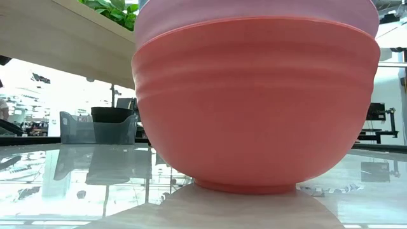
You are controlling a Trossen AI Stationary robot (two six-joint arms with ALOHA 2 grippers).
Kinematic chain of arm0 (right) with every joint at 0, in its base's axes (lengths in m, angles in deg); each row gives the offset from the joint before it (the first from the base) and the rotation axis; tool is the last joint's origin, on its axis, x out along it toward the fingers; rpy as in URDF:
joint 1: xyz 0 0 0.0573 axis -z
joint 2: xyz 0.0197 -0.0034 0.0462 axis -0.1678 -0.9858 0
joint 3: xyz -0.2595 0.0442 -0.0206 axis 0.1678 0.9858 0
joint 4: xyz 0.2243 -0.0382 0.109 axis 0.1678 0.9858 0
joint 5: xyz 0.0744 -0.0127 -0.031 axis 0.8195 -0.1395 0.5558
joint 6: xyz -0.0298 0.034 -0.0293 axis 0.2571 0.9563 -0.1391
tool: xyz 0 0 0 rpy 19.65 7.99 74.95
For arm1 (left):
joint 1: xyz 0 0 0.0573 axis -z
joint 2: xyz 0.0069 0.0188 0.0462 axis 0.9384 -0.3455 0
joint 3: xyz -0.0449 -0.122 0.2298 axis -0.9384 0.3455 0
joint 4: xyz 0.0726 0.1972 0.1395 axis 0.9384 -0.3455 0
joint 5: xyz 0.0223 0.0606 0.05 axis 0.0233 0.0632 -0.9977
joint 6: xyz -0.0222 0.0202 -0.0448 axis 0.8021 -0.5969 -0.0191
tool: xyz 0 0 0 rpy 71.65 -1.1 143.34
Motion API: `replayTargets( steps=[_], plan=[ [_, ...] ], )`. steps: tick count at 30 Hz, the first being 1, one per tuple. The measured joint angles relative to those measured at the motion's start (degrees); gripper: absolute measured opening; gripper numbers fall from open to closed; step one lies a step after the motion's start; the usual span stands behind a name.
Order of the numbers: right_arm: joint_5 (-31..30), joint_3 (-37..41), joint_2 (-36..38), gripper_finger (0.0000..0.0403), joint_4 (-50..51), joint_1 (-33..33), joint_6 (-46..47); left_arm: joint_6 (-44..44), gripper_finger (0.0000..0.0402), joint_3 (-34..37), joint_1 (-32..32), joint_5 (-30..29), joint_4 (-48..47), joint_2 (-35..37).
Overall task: Place and stack bowls onto a shelf
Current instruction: Stack the white patterned bowl on the white patterned bowl on the shelf
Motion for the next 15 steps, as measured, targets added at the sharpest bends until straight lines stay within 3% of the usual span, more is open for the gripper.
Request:
replayTargets(
  steps=[6, 10, 15],
  plan=[
    [-3.3, -1.6, 0.0, 0.0024, -0.4, -0.8, -0.3, 0.0, 0.0242, 0.0, 0.0, 0.3, 0.0, 0.0],
    [-8.2, -4.5, 2.1, 0.0045, 5.8, -2.3, 1.9, 0.0, 0.0242, 0.0, 0.0, 0.4, 0.0, 0.0],
    [-10.6, -6.3, 4.5, 0.0054, 23.3, -2.7, 20.9, 0.0, 0.0242, 0.0, 0.0, 1.0, 0.0, 0.0]
  ],
)
